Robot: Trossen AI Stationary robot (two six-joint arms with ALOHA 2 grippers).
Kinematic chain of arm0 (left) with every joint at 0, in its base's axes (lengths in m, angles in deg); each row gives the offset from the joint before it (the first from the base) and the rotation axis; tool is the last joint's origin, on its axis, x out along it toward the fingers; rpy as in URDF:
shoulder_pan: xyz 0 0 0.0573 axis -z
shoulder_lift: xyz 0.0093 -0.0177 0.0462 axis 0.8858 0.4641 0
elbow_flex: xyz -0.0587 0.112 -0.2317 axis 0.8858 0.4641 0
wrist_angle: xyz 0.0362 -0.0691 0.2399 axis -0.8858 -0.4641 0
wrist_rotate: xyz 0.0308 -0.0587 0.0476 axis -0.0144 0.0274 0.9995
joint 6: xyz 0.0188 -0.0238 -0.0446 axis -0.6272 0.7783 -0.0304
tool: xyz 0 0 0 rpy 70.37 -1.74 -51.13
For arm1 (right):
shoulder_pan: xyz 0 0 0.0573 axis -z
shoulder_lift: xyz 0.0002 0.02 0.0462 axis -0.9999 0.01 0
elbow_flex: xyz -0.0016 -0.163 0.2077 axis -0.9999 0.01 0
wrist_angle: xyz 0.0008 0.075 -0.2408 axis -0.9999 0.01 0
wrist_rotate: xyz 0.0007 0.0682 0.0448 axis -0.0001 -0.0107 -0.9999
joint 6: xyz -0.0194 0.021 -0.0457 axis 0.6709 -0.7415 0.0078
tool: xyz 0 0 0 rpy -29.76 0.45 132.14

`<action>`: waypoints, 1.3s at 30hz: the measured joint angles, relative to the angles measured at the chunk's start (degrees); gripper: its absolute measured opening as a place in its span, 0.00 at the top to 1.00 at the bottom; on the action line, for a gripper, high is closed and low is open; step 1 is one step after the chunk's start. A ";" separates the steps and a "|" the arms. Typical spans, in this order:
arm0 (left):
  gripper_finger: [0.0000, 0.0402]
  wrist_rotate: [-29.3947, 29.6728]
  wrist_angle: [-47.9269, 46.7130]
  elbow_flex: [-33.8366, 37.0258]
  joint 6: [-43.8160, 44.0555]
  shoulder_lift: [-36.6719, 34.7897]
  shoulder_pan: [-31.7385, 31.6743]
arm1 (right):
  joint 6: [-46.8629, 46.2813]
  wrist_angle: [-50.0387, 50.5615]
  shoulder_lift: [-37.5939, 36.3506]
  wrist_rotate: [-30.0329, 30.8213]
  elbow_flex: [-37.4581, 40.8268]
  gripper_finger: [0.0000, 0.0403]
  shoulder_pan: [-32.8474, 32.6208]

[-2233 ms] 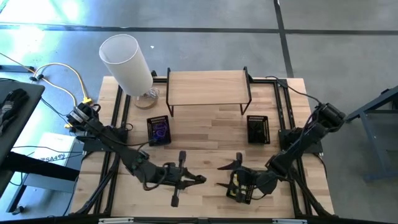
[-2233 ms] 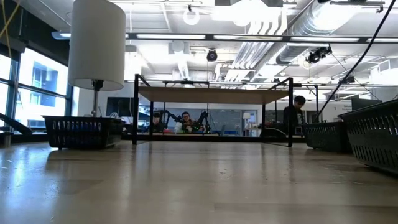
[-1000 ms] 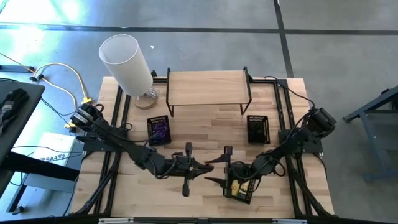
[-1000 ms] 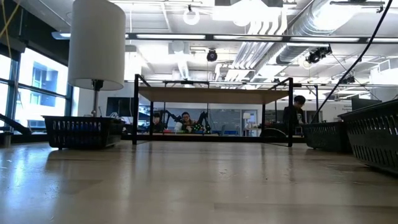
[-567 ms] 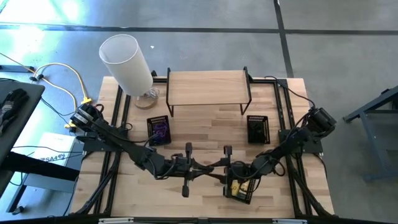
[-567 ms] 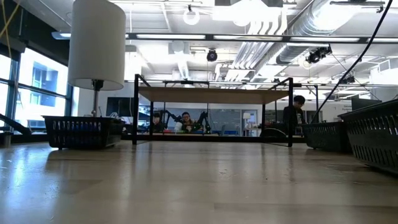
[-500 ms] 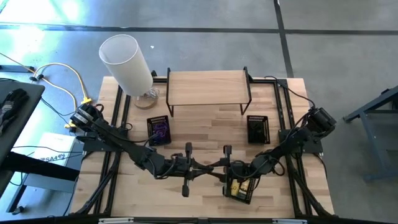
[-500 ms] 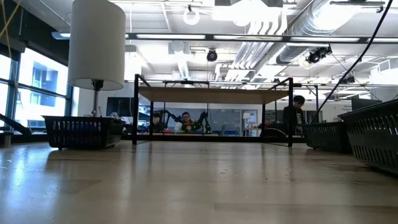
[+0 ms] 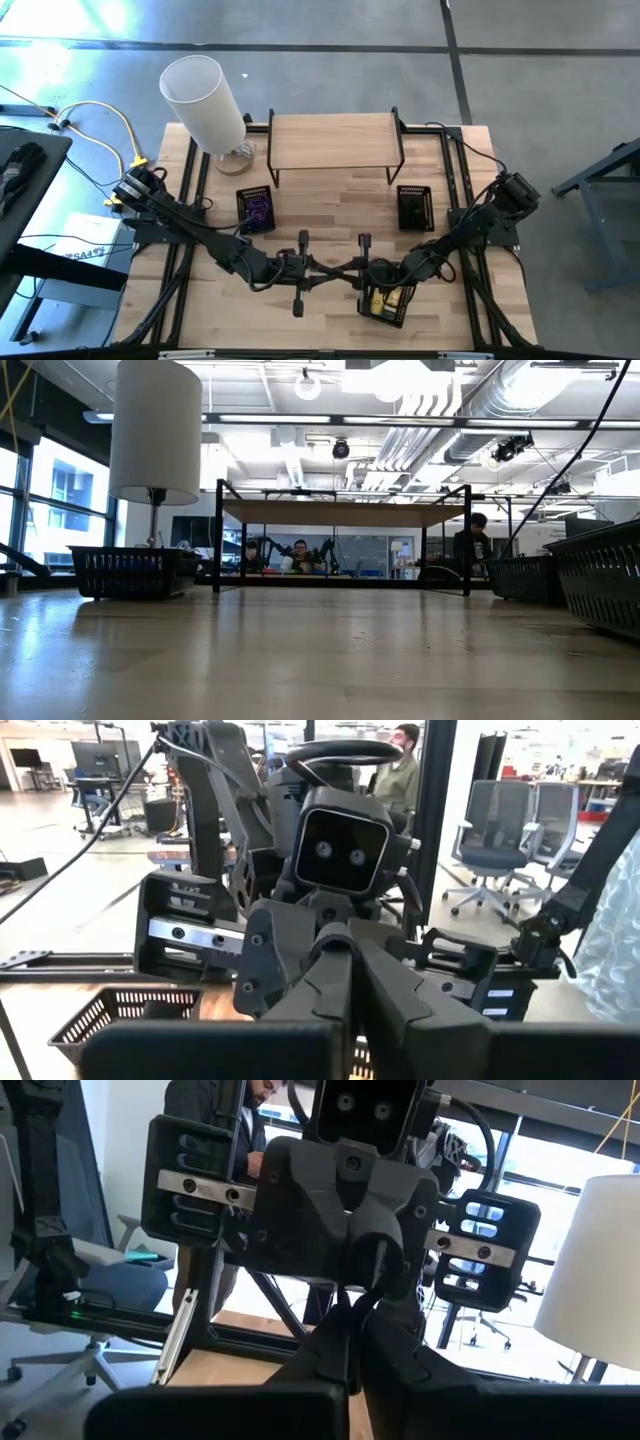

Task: Pick & Place Office Desk Supplies
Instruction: Put the rubber band into the top right bin

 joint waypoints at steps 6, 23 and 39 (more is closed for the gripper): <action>0.81 0.00 -0.70 0.00 0.78 0.00 0.02 | -1.06 1.31 0.00 0.01 0.00 0.99 0.00; 0.66 0.13 -6.12 -0.02 1.43 0.00 0.46 | 0.32 12.84 -3.48 23.03 0.00 0.99 -10.93; 0.66 0.39 -22.20 -0.02 11.16 -0.15 3.62 | 2.05 12.09 -17.05 57.52 -0.02 0.99 -22.49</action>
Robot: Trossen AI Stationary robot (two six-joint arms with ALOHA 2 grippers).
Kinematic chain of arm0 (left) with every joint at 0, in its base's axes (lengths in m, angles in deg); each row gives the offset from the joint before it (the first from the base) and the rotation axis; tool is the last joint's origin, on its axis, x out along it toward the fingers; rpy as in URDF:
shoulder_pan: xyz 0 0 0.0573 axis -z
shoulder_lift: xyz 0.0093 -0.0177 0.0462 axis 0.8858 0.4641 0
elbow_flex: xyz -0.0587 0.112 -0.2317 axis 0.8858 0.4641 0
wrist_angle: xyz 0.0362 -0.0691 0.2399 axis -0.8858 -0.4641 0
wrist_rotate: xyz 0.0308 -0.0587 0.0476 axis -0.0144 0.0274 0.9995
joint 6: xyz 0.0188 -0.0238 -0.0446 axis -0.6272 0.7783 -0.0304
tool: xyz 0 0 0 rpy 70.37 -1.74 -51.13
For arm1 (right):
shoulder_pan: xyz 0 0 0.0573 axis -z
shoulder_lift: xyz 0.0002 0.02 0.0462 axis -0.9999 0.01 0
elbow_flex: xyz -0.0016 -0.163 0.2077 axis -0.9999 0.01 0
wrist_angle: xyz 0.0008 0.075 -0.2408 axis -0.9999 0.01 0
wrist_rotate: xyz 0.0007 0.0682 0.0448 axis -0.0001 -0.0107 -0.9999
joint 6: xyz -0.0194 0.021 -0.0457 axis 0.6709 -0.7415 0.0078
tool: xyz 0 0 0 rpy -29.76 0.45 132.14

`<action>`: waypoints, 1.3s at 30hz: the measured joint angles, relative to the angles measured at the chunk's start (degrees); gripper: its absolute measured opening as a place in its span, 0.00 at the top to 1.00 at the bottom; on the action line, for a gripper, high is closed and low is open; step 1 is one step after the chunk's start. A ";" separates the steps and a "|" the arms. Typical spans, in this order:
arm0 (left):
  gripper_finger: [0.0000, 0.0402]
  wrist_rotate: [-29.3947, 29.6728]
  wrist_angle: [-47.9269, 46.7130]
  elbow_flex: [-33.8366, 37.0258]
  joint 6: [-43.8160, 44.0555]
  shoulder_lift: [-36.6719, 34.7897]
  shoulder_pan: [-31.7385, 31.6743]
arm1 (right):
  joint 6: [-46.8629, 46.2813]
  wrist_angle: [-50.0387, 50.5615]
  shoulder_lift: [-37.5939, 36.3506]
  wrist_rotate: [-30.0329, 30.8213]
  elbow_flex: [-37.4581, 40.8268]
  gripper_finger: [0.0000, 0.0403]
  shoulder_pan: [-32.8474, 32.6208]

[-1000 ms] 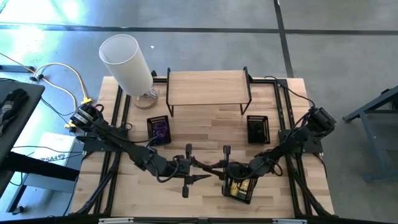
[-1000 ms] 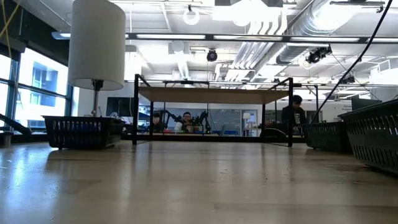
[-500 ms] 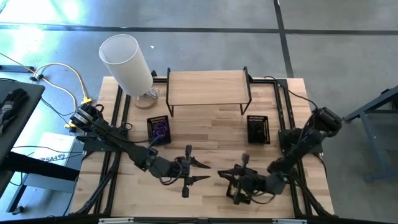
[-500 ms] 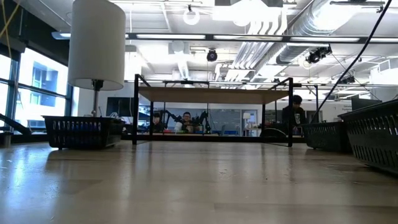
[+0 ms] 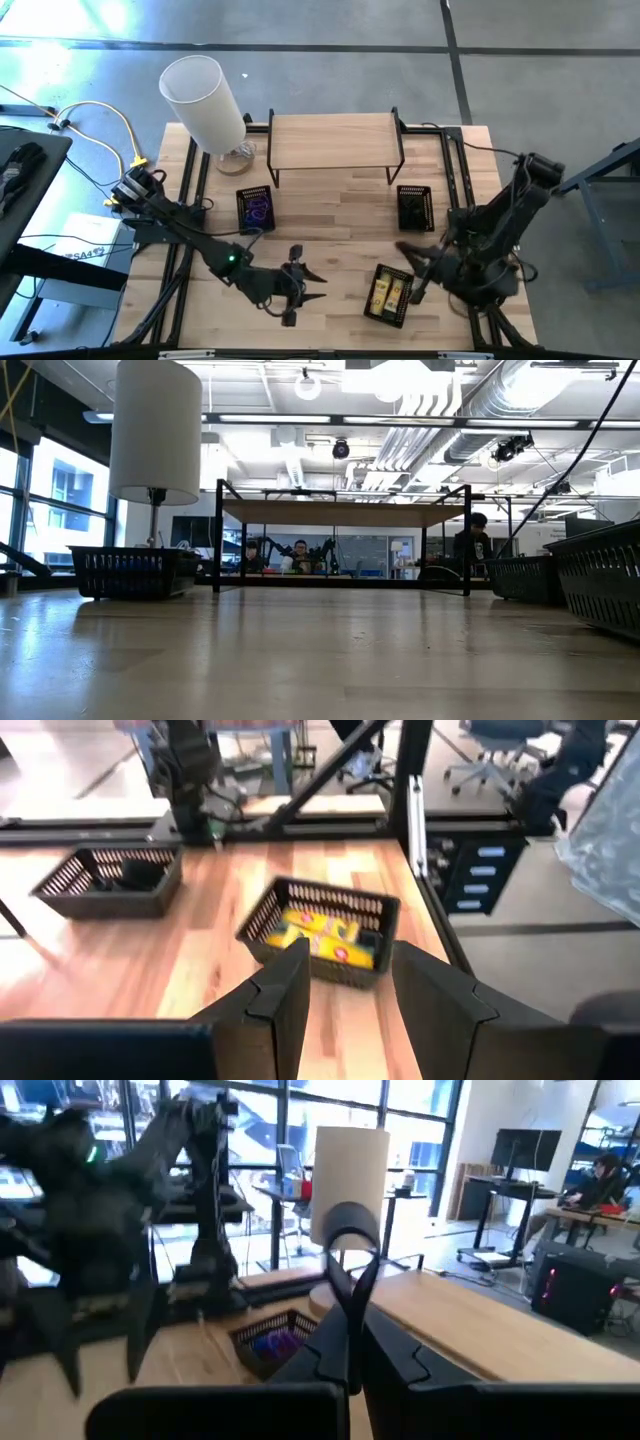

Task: Pick & Place Office Desk Supplies
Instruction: Put the rubber band into the top right bin

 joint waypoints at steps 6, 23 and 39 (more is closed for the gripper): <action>0.66 0.00 -4.40 0.00 2.13 -0.02 1.85 | 4.77 0.49 -6.55 0.14 0.00 0.99 0.37; 0.66 2.11 -7.05 0.00 4.86 -0.02 4.81 | -23.29 25.31 1.40 -26.31 0.02 0.99 4.95; 0.66 1.90 -16.58 0.00 10.68 -0.02 4.99 | -78.27 106.53 -1.11 -54.14 -19.07 0.99 27.74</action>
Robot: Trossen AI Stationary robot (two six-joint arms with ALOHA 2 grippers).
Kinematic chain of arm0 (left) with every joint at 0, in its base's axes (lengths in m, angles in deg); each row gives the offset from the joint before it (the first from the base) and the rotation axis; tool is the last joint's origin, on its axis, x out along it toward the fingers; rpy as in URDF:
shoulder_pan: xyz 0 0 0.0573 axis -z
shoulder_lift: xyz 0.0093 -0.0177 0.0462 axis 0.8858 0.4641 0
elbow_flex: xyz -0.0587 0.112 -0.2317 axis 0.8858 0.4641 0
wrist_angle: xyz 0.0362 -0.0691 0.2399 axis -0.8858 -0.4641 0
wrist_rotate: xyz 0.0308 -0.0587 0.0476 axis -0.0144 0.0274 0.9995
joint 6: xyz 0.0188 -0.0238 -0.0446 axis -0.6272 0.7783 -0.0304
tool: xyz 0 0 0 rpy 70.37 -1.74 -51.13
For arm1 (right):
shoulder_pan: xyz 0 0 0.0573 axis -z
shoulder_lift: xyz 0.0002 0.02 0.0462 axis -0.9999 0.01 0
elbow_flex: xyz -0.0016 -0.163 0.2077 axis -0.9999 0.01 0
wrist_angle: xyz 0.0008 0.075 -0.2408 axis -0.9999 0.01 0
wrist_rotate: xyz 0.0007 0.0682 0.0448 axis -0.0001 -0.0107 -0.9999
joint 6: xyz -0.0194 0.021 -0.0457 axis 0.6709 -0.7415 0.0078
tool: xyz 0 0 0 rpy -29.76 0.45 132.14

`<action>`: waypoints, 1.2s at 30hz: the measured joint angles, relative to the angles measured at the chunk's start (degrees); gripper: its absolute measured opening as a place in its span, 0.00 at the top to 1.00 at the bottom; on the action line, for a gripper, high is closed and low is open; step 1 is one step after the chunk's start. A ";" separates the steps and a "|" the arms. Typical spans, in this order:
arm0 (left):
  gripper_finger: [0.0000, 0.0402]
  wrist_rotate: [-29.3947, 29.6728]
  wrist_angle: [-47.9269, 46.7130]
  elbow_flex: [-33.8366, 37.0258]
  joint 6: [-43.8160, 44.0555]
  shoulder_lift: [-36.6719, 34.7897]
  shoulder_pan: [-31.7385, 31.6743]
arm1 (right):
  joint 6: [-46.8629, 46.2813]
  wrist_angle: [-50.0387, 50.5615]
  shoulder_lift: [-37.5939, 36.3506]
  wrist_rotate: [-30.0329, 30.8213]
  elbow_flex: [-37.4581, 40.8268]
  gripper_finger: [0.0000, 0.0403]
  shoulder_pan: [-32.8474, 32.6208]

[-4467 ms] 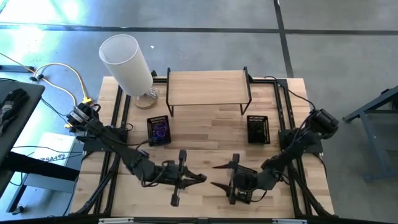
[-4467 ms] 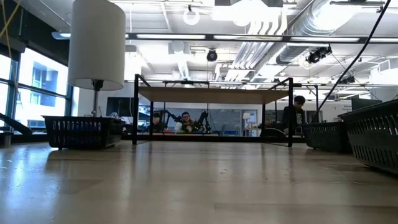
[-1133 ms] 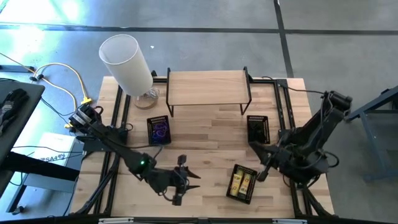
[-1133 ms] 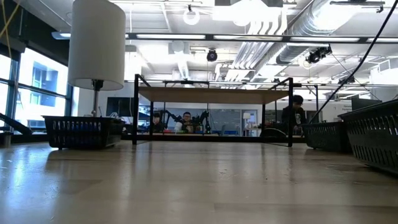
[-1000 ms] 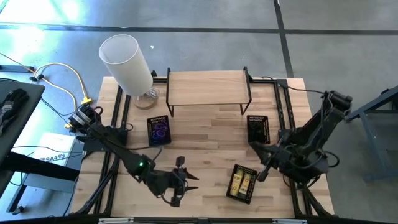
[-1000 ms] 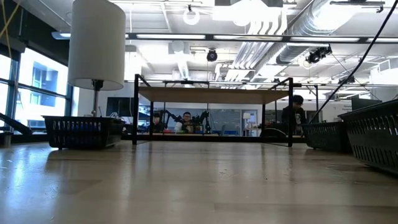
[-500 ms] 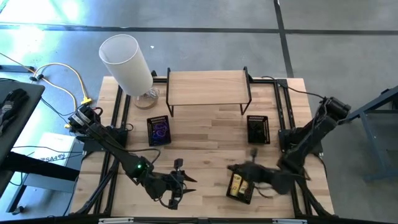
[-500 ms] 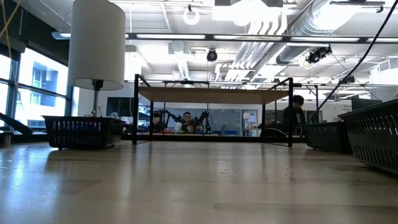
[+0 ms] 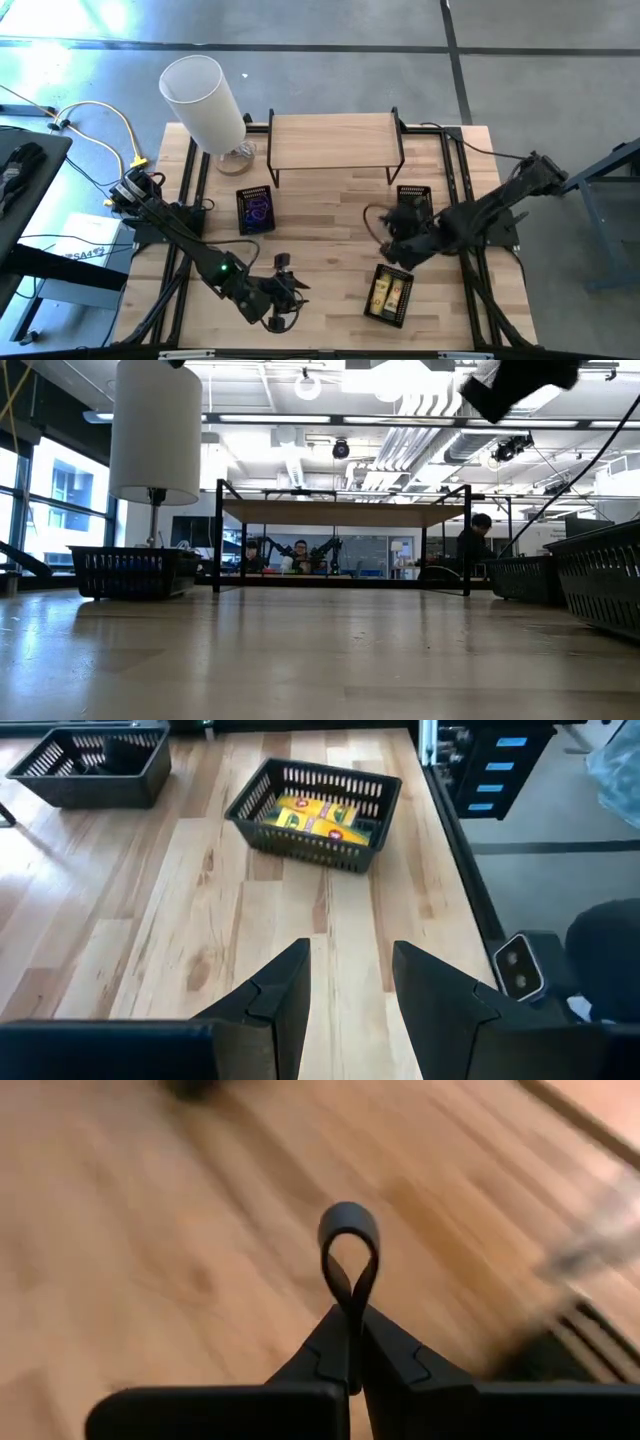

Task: Pick & Place Office Desk Supplies
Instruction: Put the rubber band into the top right bin

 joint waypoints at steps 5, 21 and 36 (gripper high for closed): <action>0.66 0.03 -0.34 0.00 0.00 0.00 -0.02 | -17.32 25.22 -0.09 -9.15 -6.34 0.99 2.90; 0.66 0.02 -3.27 0.02 2.19 0.00 0.19 | -16.65 25.24 -12.57 -16.93 11.06 0.99 15.45; 0.66 0.03 -3.49 0.02 2.32 0.00 -0.20 | -11.54 5.40 -15.24 -22.70 26.68 0.99 22.80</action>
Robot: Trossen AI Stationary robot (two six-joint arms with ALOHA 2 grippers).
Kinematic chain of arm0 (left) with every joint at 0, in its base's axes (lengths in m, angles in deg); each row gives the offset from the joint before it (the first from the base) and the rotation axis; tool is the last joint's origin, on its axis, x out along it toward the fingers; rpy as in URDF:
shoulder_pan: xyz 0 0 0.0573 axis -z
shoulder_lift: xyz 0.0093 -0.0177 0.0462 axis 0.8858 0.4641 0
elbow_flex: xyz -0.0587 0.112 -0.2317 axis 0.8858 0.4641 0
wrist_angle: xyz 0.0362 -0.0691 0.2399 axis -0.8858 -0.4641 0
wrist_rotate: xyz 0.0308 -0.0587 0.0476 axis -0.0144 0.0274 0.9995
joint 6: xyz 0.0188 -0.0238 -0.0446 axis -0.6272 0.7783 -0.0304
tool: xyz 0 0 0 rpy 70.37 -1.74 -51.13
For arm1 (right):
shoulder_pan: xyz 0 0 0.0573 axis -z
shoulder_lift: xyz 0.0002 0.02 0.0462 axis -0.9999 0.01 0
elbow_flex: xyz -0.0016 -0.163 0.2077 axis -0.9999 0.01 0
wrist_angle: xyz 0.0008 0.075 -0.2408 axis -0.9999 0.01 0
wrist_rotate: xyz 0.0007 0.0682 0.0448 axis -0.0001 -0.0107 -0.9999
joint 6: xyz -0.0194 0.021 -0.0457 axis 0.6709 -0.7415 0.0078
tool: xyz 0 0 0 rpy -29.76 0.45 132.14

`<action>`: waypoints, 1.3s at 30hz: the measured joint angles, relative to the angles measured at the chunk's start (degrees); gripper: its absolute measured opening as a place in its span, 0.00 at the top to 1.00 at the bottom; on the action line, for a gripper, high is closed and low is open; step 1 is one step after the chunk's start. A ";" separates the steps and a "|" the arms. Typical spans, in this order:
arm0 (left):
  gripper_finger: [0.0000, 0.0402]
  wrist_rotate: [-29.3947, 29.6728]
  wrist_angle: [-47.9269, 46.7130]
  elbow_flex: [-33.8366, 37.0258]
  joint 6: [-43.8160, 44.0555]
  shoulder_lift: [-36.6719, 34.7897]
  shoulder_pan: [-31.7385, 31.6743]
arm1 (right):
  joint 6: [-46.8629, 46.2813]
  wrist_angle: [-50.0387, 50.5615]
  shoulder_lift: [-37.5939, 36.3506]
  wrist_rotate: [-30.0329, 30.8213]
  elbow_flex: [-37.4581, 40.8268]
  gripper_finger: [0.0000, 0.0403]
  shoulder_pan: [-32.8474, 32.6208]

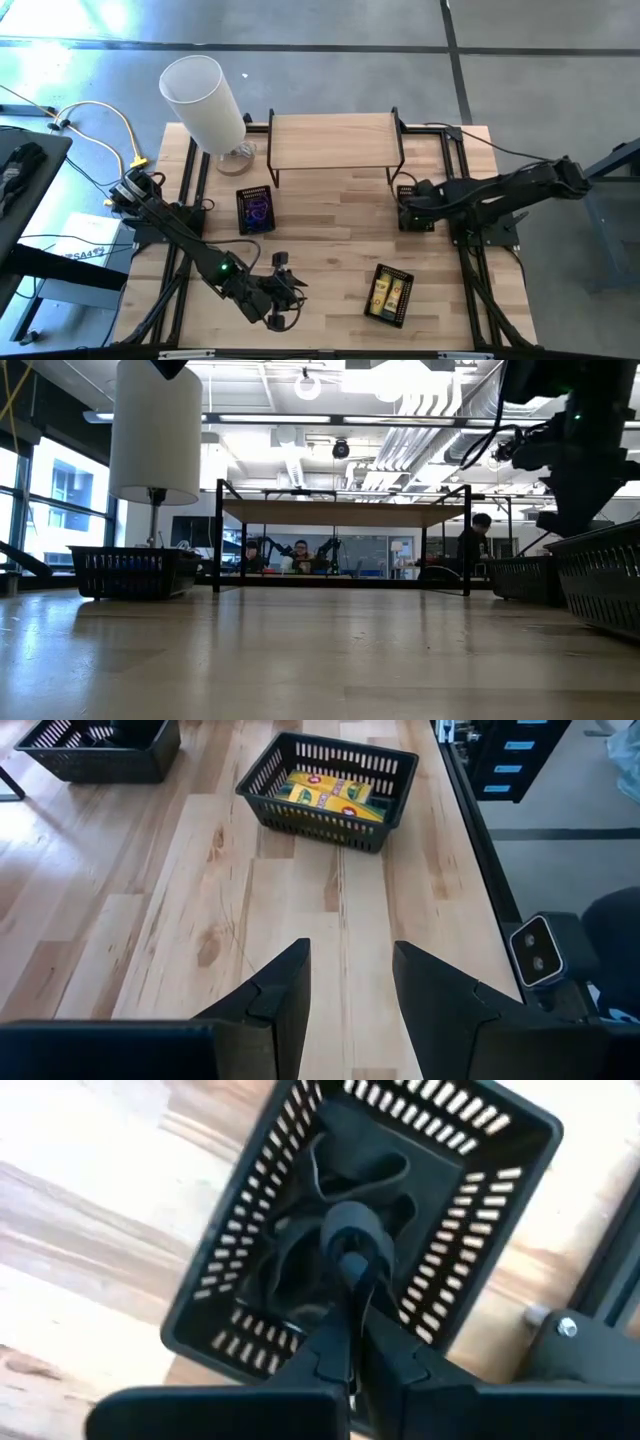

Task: Pick & Place Office Desk Supplies
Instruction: Put the rubber band into the top right bin, then put the top right bin onto the shelf

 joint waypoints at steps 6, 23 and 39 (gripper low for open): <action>0.66 0.01 0.00 0.00 0.00 0.00 0.00 | 1.91 -1.34 2.41 0.77 -0.04 0.92 2.30; 0.66 0.06 -0.02 0.00 -0.02 0.00 0.00 | 8.95 1.31 4.84 -1.10 -4.44 0.42 2.75; 0.66 0.06 -1.67 0.00 -0.03 0.00 0.00 | 18.08 -1.44 -0.02 -4.59 -10.82 0.42 -7.99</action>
